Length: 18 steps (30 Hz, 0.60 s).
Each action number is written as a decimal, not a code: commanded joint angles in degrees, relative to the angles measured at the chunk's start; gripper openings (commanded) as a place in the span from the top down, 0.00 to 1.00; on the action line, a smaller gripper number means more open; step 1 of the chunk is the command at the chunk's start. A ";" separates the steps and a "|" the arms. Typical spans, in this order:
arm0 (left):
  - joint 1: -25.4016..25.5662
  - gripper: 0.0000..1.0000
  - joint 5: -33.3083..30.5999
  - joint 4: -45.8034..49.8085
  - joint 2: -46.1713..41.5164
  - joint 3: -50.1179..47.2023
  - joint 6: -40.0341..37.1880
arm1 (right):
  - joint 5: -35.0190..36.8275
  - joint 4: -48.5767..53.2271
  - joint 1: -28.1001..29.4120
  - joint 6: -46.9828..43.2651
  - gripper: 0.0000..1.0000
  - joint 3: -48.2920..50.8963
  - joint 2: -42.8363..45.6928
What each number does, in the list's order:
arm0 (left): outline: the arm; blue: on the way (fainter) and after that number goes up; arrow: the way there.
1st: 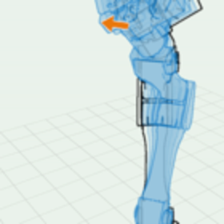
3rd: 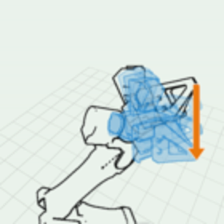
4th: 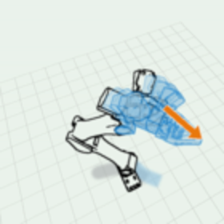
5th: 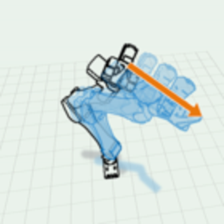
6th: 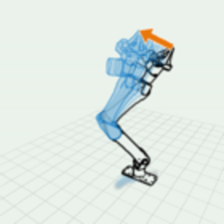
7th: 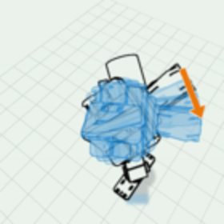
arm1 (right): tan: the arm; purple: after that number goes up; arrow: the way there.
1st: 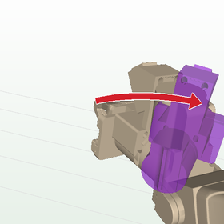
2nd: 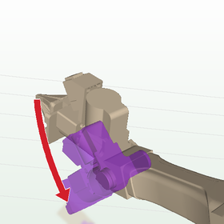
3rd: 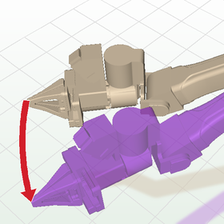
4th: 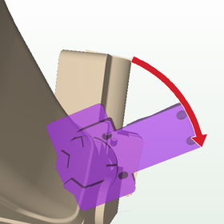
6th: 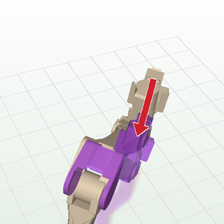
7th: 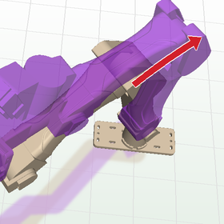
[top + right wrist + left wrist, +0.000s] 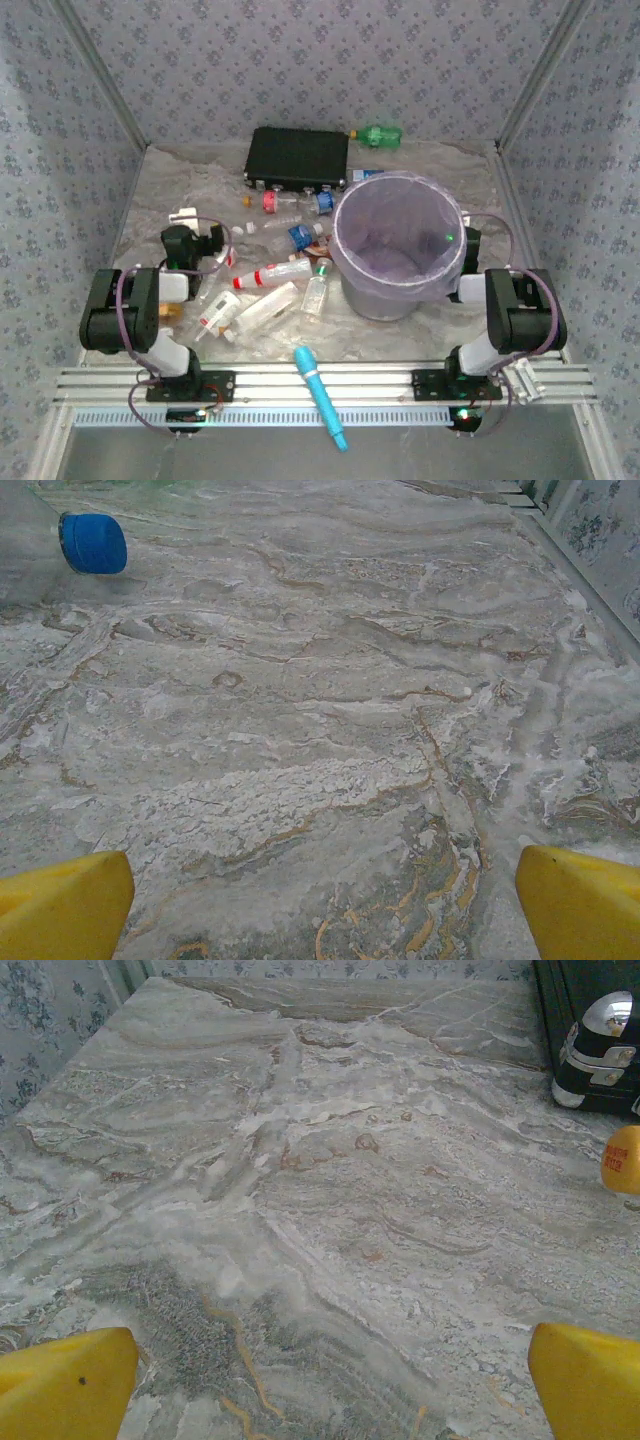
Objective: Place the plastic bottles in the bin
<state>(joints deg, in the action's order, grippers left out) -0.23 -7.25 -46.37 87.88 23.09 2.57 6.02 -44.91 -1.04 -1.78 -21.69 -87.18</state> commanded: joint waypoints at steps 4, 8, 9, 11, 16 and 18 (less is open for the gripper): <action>0.15 0.00 0.65 -0.83 0.17 0.37 -0.56 | -0.22 -1.24 -0.02 0.65 0.00 -0.73 0.13; 0.20 0.00 0.80 -0.70 0.16 0.46 -0.61 | -0.22 -1.24 -0.01 0.66 0.00 -0.72 0.15; 0.14 0.00 0.87 -0.65 0.18 0.46 -0.57 | -0.15 -1.24 0.07 0.66 0.00 -0.72 0.16; 0.11 0.00 0.77 -0.70 0.15 0.46 -0.56 | -0.30 -1.19 0.02 0.74 0.00 -0.82 0.13; -0.15 0.00 1.34 -0.42 0.12 0.55 -0.42 | -0.98 -0.89 -0.41 0.90 0.00 -0.93 0.14; -0.31 0.00 1.73 -0.39 0.15 0.63 -0.37 | -0.94 -0.86 -0.40 0.91 0.00 -0.96 0.15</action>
<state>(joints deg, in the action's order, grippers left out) -0.27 -6.81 -46.37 87.88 23.09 2.57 5.54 -44.88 -1.15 -1.76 -21.69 -87.18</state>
